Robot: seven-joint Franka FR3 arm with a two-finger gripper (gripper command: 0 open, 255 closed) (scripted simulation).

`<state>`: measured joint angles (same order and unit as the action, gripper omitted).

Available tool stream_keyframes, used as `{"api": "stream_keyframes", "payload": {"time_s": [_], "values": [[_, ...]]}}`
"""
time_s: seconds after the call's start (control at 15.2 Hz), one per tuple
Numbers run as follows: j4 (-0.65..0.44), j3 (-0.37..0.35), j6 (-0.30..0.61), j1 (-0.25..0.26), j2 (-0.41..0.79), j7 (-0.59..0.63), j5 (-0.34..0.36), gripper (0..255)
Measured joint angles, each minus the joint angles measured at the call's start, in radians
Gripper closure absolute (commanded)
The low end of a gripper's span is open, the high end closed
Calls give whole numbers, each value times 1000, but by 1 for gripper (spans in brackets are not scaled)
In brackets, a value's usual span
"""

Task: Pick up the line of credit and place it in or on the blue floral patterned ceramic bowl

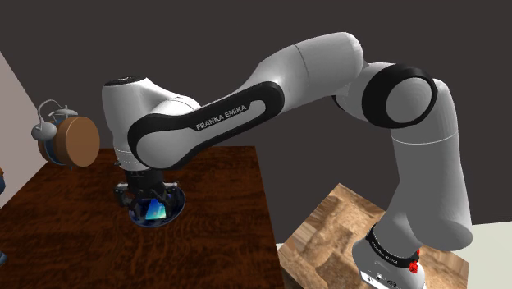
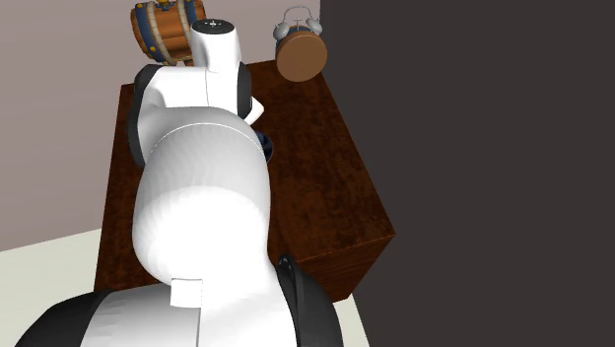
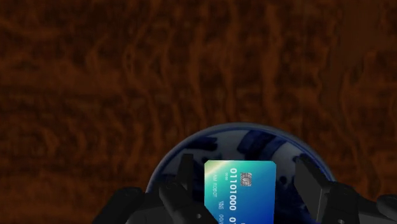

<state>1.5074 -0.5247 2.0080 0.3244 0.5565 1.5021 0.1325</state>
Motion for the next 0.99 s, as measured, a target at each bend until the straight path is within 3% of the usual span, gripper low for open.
{"api": "stream_keyframes", "payload": {"time_s": [0.33, 0.66, 0.99], "values": [[0, 0, 0, 0, 0, 0, 0, 0], [-76, -8, -99, -5, -27, -8, -14, 0], [-79, -9, -109, -8, -33, -11, -17, 0]]}}
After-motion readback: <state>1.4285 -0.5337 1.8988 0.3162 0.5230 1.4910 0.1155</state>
